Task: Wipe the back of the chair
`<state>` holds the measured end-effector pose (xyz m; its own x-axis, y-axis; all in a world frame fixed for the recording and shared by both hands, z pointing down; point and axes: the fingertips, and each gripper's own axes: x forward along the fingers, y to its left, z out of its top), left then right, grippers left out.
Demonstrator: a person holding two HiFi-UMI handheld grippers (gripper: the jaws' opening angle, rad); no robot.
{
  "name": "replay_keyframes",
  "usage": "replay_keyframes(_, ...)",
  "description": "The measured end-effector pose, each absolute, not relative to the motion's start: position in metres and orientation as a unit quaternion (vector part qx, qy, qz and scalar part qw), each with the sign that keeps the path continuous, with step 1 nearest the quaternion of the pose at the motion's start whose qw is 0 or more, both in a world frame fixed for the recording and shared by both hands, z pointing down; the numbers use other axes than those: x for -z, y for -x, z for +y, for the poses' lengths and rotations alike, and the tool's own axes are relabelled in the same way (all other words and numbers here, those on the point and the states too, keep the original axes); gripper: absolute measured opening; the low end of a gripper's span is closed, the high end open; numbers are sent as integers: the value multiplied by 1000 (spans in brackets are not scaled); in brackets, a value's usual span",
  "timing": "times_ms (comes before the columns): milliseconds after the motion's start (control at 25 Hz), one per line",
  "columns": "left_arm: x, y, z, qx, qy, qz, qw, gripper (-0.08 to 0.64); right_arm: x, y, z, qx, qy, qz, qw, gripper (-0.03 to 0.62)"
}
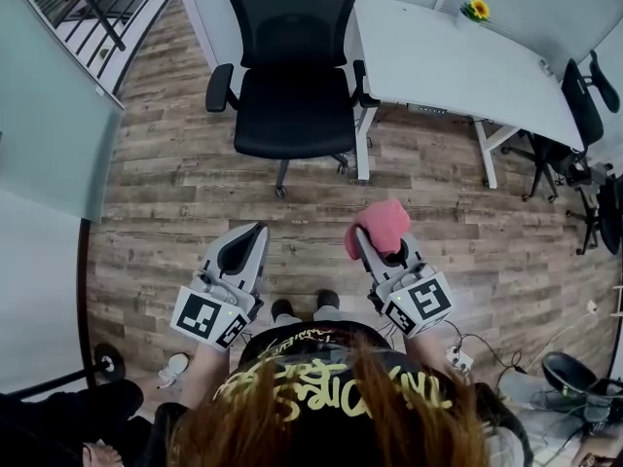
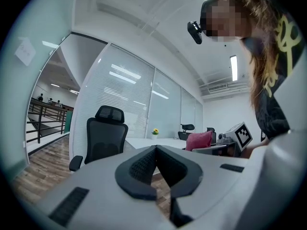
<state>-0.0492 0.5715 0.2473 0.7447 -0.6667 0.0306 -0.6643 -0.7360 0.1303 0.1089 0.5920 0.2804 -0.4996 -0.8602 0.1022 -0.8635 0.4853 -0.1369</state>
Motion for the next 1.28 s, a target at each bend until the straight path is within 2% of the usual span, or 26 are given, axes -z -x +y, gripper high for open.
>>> replay_keyframes(480, -239, 17, 567, 20, -916, -395, 65, -8, -282, -159, 585, -84, -480, -873, 2, 64)
replay_keyframes(1080, -241, 21, 557, 9, -901, -431, 56, -8, -288, -153, 563, -99, -441, -892, -10, 64)
replay_keyframes(1280, -242, 22, 541, -18, -908, -418, 25, -8, -288, -154, 550, -95, -461, -882, -7, 64)
